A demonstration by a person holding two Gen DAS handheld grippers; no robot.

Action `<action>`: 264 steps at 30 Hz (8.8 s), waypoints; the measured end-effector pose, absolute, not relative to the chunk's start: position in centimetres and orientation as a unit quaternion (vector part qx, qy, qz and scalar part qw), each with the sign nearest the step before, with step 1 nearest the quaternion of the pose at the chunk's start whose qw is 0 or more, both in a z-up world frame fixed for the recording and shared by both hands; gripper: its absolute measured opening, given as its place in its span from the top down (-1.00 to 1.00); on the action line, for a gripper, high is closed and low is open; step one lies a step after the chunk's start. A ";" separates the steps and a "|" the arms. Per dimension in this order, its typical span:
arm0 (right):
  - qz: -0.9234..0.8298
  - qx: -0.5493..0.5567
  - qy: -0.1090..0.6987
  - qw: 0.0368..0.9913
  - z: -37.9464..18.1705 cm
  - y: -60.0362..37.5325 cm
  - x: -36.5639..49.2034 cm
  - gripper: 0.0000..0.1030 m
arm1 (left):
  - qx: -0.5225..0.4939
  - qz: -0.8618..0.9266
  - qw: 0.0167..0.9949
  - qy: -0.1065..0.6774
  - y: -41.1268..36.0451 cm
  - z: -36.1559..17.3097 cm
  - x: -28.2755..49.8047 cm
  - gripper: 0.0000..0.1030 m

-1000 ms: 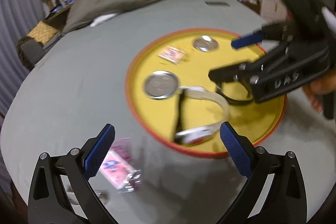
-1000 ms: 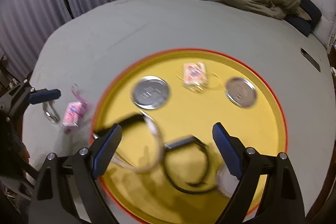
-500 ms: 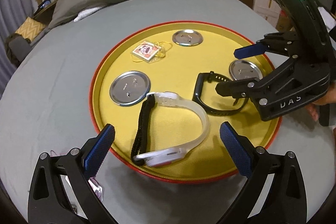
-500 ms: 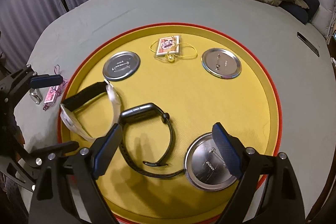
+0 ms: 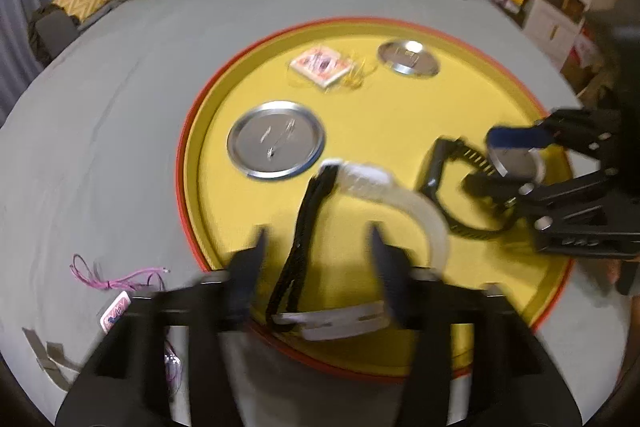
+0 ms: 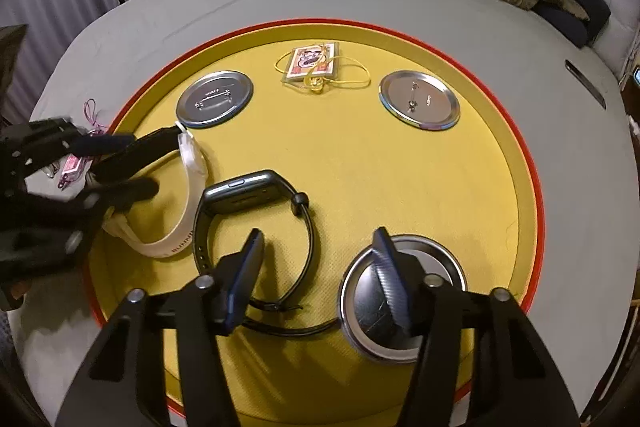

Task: Organize jewelry
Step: 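Move the left tool over the white band while the right tool approaches the black band watch, then grasp the white band with the left tool while the right tool grasps the black band watch, then carry the white band and black watch out of the tray over the bed with both tools, then open both tools to drop the white band and black watch onto the bed, then move both tools back over the yellow tray, then lower the left tool onto the large blue-rimmed silver badge while the right tool approaches another silver badge, then grasp and lift the blue-rimmed badge with the left tool while the right tool lifts its silver badge, then carry both silver badges out of the tray over the bed with both tools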

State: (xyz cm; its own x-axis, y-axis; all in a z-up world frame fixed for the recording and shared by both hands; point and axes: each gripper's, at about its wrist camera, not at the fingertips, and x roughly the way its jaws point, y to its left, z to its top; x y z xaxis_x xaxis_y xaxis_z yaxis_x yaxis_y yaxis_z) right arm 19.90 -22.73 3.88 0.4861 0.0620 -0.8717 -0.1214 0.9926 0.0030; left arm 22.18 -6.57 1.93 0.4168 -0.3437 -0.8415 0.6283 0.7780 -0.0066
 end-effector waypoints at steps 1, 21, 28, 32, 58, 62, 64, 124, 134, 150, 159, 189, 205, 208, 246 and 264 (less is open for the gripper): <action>0.053 -0.033 0.503 0.862 3.9 -22.6 19.9 0.24 | 0.157 -0.294 0.828 0.450 -6.5 1.9 22.1 0.29; 0.056 -0.057 0.469 0.880 5.7 -21.9 19.0 0.93 | 0.148 -0.309 0.841 0.419 -5.4 3.8 20.8 0.88; 0.056 -0.057 0.447 0.891 7.6 -21.0 18.5 0.93 | 0.137 -0.307 0.854 0.398 -4.2 6.3 20.4 0.88; 0.064 -0.062 0.429 0.899 9.3 -20.2 17.9 0.93 | 0.126 -0.310 0.864 0.376 -2.7 8.3 19.4 0.88; 0.242 -0.045 0.386 0.889 12.7 -5.1 12.1 0.93 | 0.109 -0.242 0.879 0.397 13.8 8.2 11.1 0.88; 0.251 -0.036 0.409 0.877 10.5 -4.2 12.1 0.93 | 0.103 -0.228 0.870 0.424 15.4 5.9 10.8 0.88; 0.248 -0.029 0.426 0.870 9.0 -4.1 12.6 0.93 | 0.100 -0.219 0.869 0.433 15.9 4.9 11.0 0.88; 0.054 0.005 0.463 0.885 5.5 -26.5 18.6 -0.27 | 0.260 -0.342 0.817 0.385 -8.0 4.9 22.5 -0.89; 0.044 -0.018 0.490 0.871 3.1 -27.0 19.6 -0.53 | 0.258 -0.337 0.786 0.449 -9.2 1.1 27.0 -0.89; 0.037 -0.030 0.483 0.874 2.7 -26.5 20.6 -0.72 | 0.213 -0.362 0.781 0.463 -9.1 0.4 29.9 -0.90; 0.037 -0.030 0.478 0.877 2.7 -26.6 20.7 -0.71 | 0.215 -0.364 0.779 0.463 -9.6 0.4 30.3 -0.90; 0.048 -0.035 0.454 0.889 3.1 -25.7 19.5 -0.35 | 0.211 -0.372 0.787 0.445 -9.1 1.1 29.8 -0.38; 0.048 -0.037 0.452 0.890 3.4 -25.5 19.5 -0.34 | 0.214 -0.382 0.785 0.438 -9.4 1.2 29.1 -0.37; 0.048 -0.037 0.452 0.890 3.4 -25.5 19.5 -0.34 | 0.212 -0.383 0.786 0.437 -9.3 1.4 29.0 -0.37; 0.061 -0.024 0.403 0.913 10.3 -24.0 14.9 -0.33 | 0.206 -0.411 0.802 0.382 -5.8 9.5 20.6 -0.36; 0.089 -0.026 0.372 0.924 13.9 -20.5 8.8 -0.33 | 0.210 -0.429 0.807 0.348 -1.2 13.6 11.4 -0.36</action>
State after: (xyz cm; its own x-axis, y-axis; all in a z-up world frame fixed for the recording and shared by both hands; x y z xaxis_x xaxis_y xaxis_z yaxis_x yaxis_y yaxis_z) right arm 8.78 -20.52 13.95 0.7078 0.1441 -0.6916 -0.1834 0.9829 0.0171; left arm 11.35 -1.20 13.56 0.3903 -0.5463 -0.7410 0.8379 0.5444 0.0400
